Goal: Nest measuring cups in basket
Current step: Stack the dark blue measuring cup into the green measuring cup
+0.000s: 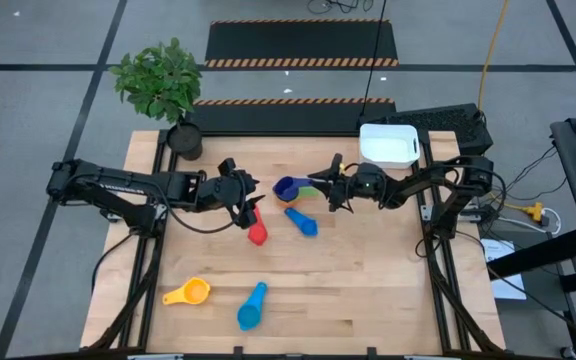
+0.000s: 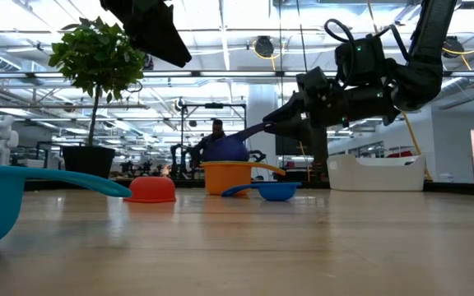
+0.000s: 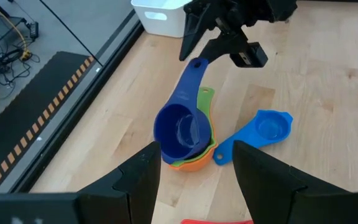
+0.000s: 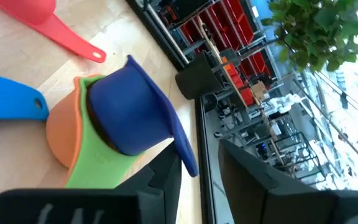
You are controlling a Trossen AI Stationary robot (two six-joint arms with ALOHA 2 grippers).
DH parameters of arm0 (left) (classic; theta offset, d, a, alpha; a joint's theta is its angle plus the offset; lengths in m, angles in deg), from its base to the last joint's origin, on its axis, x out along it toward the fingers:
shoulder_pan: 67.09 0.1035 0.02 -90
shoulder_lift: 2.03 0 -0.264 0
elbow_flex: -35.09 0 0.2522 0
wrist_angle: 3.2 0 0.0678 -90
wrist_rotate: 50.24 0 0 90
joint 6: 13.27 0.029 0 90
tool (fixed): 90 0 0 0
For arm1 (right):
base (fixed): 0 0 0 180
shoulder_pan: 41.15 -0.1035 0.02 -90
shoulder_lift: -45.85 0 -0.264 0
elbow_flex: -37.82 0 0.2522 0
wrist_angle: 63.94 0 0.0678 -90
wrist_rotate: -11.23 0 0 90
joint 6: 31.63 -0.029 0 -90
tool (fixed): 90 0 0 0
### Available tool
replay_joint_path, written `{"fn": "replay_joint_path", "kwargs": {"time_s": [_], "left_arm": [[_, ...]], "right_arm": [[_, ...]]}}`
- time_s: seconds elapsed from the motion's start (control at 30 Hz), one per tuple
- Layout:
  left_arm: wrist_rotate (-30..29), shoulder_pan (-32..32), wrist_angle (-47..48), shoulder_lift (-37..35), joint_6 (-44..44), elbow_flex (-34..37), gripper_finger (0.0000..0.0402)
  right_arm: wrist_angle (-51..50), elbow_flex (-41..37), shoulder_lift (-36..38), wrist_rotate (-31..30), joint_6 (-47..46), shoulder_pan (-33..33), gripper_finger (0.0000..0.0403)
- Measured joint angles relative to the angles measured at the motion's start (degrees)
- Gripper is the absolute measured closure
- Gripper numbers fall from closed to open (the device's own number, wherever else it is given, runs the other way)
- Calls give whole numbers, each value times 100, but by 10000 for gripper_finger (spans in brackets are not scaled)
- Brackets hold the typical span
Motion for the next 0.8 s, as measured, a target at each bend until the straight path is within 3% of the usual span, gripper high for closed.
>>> {"fn": "replay_joint_path", "kwargs": {"time_s": [0.8], "left_arm": [[7,-2,4,0,-37,0,199]], "right_arm": [[-440,0,245,17,-1071,76,290]]}}
